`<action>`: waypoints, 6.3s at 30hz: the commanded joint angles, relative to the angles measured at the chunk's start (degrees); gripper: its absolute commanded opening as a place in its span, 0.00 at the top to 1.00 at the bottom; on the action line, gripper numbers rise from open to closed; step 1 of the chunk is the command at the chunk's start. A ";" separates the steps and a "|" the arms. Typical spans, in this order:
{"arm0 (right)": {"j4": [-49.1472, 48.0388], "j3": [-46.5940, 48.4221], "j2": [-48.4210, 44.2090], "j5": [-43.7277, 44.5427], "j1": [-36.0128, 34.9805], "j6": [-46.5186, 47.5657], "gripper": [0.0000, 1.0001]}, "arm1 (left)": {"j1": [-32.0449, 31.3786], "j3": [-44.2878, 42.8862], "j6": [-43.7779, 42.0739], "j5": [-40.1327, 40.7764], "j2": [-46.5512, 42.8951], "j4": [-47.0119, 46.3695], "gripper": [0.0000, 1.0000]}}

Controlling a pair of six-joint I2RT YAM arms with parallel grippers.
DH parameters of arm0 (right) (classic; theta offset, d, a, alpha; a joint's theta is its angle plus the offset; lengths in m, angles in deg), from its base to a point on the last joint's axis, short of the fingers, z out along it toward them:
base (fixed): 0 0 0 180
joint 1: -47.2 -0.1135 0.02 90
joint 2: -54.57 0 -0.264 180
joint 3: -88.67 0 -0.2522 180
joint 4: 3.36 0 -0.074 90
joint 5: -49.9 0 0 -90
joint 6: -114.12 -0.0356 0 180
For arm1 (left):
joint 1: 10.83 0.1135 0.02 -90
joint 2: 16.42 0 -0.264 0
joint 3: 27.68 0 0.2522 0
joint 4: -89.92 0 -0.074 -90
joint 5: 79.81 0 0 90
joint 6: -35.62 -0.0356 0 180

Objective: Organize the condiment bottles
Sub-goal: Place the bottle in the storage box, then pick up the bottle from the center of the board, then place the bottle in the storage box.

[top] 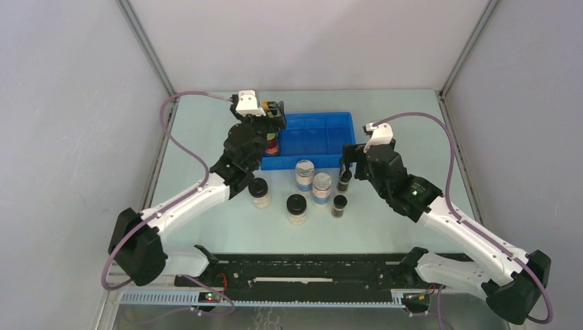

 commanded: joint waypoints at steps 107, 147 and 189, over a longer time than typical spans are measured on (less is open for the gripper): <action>15.34 35.97 39.31 -21.12 -3.63 9.28 1.00 | -9.47 11.49 -0.53 7.81 -25.57 2.54 0.17; 22.30 59.73 43.56 -17.99 -2.35 11.17 1.00 | -9.41 12.71 -1.33 8.22 -30.35 2.92 0.17; 13.64 80.90 67.92 -29.61 8.74 13.67 1.00 | -9.44 19.04 -1.37 10.60 -28.93 -5.91 0.17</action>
